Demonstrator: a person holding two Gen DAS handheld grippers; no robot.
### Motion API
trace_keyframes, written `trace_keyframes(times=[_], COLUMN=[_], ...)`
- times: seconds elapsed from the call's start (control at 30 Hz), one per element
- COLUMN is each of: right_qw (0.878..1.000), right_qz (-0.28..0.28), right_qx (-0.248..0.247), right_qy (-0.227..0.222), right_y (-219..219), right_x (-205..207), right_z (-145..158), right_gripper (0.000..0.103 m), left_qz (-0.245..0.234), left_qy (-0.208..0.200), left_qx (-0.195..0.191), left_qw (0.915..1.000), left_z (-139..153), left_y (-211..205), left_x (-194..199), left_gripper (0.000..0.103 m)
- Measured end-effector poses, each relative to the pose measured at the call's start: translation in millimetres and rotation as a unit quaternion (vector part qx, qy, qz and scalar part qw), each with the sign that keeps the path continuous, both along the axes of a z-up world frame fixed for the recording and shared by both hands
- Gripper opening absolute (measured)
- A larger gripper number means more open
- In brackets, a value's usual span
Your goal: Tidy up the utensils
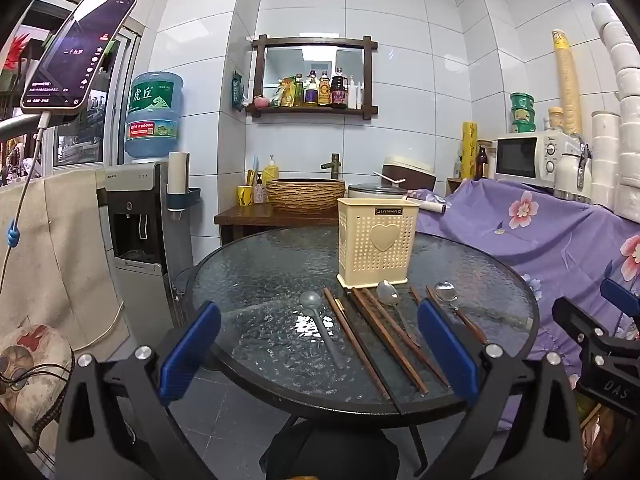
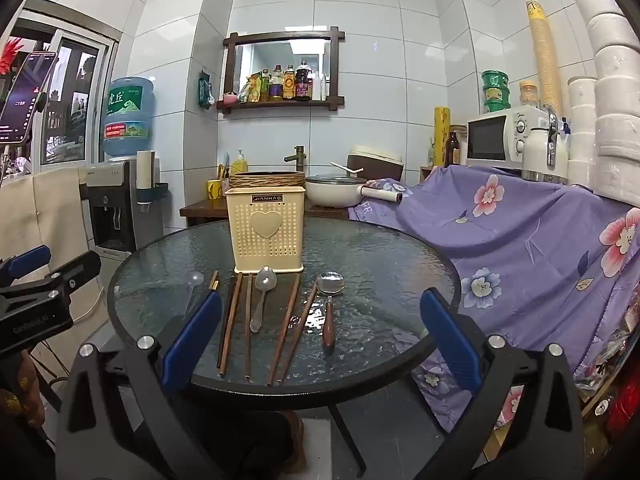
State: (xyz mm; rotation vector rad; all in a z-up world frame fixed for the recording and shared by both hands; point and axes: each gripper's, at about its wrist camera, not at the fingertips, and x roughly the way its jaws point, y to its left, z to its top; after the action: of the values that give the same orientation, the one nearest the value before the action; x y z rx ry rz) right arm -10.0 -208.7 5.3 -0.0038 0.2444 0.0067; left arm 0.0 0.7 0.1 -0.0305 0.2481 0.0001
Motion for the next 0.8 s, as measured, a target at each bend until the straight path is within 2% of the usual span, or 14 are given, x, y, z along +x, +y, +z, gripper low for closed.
trace_keyframes(times=[0.8], right_qw=[1.0], right_qz=[0.0], right_qx=[0.003], right_qy=[-0.001], right_y=[-2.0], right_x=[-0.4], right_z=[-3.7], right_gripper=[0.098], left_qz=[-0.003], left_qy=[-0.001], left_qx=[0.009], left_qw=[1.0], left_z=[2.8], left_y=[-1.6], left_x=[-2.2], left_gripper=[0.097])
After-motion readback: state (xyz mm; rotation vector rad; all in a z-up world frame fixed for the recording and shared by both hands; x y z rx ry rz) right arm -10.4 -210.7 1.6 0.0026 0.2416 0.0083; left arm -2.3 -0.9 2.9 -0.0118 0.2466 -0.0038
